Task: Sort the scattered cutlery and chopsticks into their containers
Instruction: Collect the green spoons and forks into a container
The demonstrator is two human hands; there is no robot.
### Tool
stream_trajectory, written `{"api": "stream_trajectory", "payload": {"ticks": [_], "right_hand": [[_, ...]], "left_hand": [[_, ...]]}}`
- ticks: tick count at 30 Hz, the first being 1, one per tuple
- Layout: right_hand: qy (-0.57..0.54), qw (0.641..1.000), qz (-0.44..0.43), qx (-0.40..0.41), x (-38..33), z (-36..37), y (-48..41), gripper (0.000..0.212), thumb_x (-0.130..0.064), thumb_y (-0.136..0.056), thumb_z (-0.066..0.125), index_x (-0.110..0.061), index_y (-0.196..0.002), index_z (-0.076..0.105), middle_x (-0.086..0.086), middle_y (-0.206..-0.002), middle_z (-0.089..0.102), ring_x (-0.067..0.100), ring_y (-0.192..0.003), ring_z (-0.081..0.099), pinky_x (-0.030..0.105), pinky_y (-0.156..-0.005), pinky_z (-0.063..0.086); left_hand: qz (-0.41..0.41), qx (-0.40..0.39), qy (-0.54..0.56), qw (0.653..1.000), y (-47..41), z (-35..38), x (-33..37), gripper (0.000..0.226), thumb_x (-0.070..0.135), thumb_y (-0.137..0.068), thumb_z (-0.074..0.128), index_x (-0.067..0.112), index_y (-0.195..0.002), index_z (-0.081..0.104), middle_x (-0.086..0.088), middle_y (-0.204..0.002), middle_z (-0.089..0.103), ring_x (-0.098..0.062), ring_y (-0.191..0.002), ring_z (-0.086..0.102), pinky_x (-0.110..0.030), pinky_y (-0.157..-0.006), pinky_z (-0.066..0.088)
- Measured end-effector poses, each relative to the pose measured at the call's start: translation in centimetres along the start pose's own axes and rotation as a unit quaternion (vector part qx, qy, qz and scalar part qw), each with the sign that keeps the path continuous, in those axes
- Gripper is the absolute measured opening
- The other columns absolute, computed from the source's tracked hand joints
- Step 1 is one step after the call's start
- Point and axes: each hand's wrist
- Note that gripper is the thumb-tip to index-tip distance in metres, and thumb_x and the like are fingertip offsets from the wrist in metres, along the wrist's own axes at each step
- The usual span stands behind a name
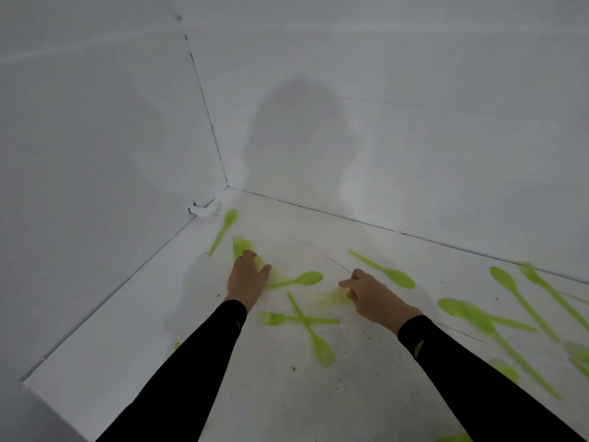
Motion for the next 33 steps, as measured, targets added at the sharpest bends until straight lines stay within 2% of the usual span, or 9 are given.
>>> {"api": "stream_trajectory", "payload": {"ticks": [5, 9, 11, 16, 19, 21, 26, 29, 33], "right_hand": [[-0.054, 0.998, -0.009, 0.044, 0.3, 0.0, 0.9, 0.010, -0.017, -0.097, 0.057, -0.013, -0.105, 0.061, -0.001, -0.104, 0.046, 0.015, -0.083, 0.048, 0.024, -0.075, 0.038], [-0.193, 0.973, -0.009, 0.123, -0.6, -1.4, 2.8, 0.015, -0.009, -0.093, 0.059, -0.024, -0.091, 0.056, -0.008, -0.089, 0.061, 0.002, -0.069, 0.052, 0.019, -0.067, 0.041], [-0.219, 0.966, -0.029, 0.131, -1.8, -2.6, 3.8, 0.022, -0.007, -0.093, 0.060, -0.029, -0.092, 0.061, -0.008, -0.091, 0.064, 0.002, -0.069, 0.055, 0.013, -0.064, 0.042], [-0.200, 0.970, -0.070, 0.122, -4.2, -5.6, 7.0, 0.014, -0.012, -0.094, 0.062, -0.022, -0.101, 0.069, -0.005, -0.097, 0.061, 0.006, -0.081, 0.059, 0.011, -0.067, 0.044], [-0.218, 0.966, -0.049, 0.131, -4.1, -6.7, 10.1, 0.008, -0.016, -0.096, 0.062, -0.019, -0.103, 0.063, -0.004, -0.096, 0.065, 0.009, -0.087, 0.063, 0.011, -0.069, 0.044], [-0.239, 0.963, -0.039, 0.121, -4.4, -6.9, 11.2, 0.017, -0.014, -0.097, 0.060, -0.024, -0.109, 0.054, -0.005, -0.096, 0.065, 0.006, -0.082, 0.062, 0.013, -0.069, 0.045], [-0.285, 0.921, 0.050, 0.259, -1.4, -7.7, 19.0, 0.026, -0.018, -0.090, 0.069, -0.027, -0.096, 0.045, -0.002, -0.082, 0.059, 0.007, -0.062, 0.052, 0.019, -0.058, 0.044], [-0.287, 0.901, 0.087, 0.314, 1.0, -8.2, 24.1, 0.019, -0.021, -0.089, 0.071, -0.024, -0.095, 0.053, -0.001, -0.084, 0.059, 0.004, -0.060, 0.048, 0.015, -0.058, 0.041], [-0.359, 0.857, 0.102, 0.356, 3.9, -8.9, 31.0, 0.024, -0.012, -0.093, 0.066, -0.016, -0.111, 0.051, -0.001, -0.081, 0.068, 0.010, -0.063, 0.061, 0.013, -0.060, 0.046]], "left_hand": [[-0.001, 0.019, 0.005, 1.000, -0.6, 0.3, -0.1, 0.039, 0.020, -0.089, 0.069, 0.001, -0.120, 0.055, -0.018, -0.118, 0.059, -0.036, -0.112, 0.055, -0.033, -0.088, 0.039], [0.177, 0.197, 0.103, 0.959, 1.4, -1.1, 2.5, 0.011, -0.001, -0.093, 0.057, -0.002, -0.104, 0.056, -0.016, -0.101, 0.055, -0.030, -0.093, 0.053, -0.032, -0.081, 0.042], [0.260, 0.214, 0.136, 0.932, 3.5, -1.5, 4.4, 0.017, -0.010, -0.088, 0.055, 0.000, -0.101, 0.056, -0.010, -0.098, 0.054, -0.019, -0.090, 0.052, -0.029, -0.083, 0.044], [0.281, -0.027, 0.245, 0.927, 10.9, -0.9, 8.8, 0.031, -0.002, -0.092, 0.052, 0.014, -0.118, 0.046, 0.008, -0.094, 0.071, -0.014, -0.077, 0.069, -0.027, -0.070, 0.055], [0.223, -0.106, 0.307, 0.919, 14.6, 0.8, 11.5, 0.017, 0.012, -0.099, 0.049, 0.021, -0.114, 0.048, 0.006, -0.087, 0.072, -0.020, -0.080, 0.067, -0.035, -0.072, 0.053], [0.168, -0.115, 0.349, 0.915, 15.5, 1.3, 12.9, 0.011, 0.029, -0.102, 0.048, 0.022, -0.108, 0.053, 0.002, -0.088, 0.070, -0.019, -0.082, 0.067, -0.035, -0.075, 0.055], [0.096, -0.313, 0.407, 0.853, 21.8, 3.6, 18.5, 0.032, 0.042, -0.097, 0.056, 0.014, -0.112, 0.056, -0.003, -0.079, 0.067, -0.019, -0.067, 0.066, -0.033, -0.057, 0.055], [0.122, -0.360, 0.392, 0.838, 25.7, 5.4, 21.5, 0.029, 0.038, -0.094, 0.062, 0.019, -0.115, 0.059, -0.004, -0.082, 0.065, -0.016, -0.067, 0.061, -0.028, -0.056, 0.050], [0.147, -0.400, 0.400, 0.812, 31.7, 8.8, 25.1, 0.032, 0.039, -0.096, 0.058, 0.020, -0.121, 0.057, -0.005, -0.093, 0.069, -0.018, -0.068, 0.062, -0.029, -0.055, 0.051]]}}
Point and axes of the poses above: each hand's wrist, its own y-axis away from the middle knuckle, its own z-axis out of the palm, x = y × z
